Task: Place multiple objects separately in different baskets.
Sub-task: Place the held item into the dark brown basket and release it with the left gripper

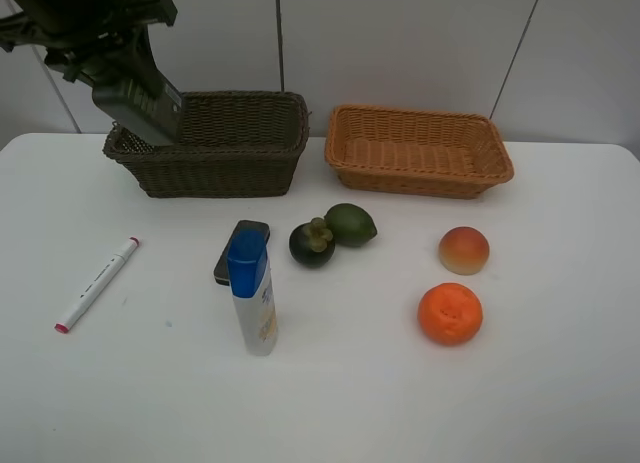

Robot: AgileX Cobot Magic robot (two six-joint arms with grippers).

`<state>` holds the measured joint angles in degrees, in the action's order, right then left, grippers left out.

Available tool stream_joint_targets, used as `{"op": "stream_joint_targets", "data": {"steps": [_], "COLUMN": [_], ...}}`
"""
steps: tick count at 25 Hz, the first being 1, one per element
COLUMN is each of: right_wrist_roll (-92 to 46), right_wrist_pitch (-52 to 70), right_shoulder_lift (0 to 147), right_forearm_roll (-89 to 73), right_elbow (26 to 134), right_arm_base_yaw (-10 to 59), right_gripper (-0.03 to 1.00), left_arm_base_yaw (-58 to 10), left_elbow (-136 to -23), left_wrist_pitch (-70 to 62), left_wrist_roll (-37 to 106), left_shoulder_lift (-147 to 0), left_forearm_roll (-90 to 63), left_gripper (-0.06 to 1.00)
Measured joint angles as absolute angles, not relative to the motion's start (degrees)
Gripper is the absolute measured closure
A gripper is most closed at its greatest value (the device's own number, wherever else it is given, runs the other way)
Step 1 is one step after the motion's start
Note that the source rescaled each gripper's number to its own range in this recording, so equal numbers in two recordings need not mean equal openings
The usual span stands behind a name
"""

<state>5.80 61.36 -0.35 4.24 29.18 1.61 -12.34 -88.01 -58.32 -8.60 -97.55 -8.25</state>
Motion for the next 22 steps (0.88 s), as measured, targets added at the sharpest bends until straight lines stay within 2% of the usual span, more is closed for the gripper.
{"op": "stream_joint_targets", "data": {"steps": [4, 7, 12, 16, 18, 20, 22], "right_wrist_roll": [5.8, 5.8, 5.8, 5.8, 5.8, 5.8, 5.8], "right_wrist_pitch": [61.4, 61.4, 61.4, 61.4, 61.4, 61.4, 61.4], "right_shoulder_lift": [-0.3, -0.3, -0.3, -0.3, -0.3, -0.3, -0.3], "right_forearm_roll": [4.2, 4.2, 4.2, 4.2, 4.2, 4.2, 4.2], "right_elbow": [29.2, 29.2, 29.2, 29.2, 29.2, 29.2, 29.2], "right_arm_base_yaw": [1.6, 1.6, 1.6, 1.6, 1.6, 1.6, 1.6], "right_gripper": [-0.03, -0.03, -0.03, -0.03, -0.03, -0.03, -0.03], "left_arm_base_yaw": [-7.0, -5.7, -5.6, -5.6, -5.6, -5.6, -5.6], "left_elbow": [-98.9, -103.2, -104.5, -104.6, -104.6, -104.9, -104.9], "left_wrist_pitch": [-55.6, -49.2, -39.2, -37.8, -38.0, -38.7, -40.1], "left_wrist_roll": [-8.6, -8.3, -7.6, -6.8, -6.2, -5.8, -5.8], "left_shoulder_lift": [-106.6, -114.0, -122.4, -125.7, -126.2, -126.2, -125.8], "left_forearm_roll": [-7.5, -7.0, -7.1, -6.9, -6.8, -6.8, -6.8], "left_gripper": [0.58, 0.58, 0.58, 0.58, 0.39, 0.12, -0.01]}}
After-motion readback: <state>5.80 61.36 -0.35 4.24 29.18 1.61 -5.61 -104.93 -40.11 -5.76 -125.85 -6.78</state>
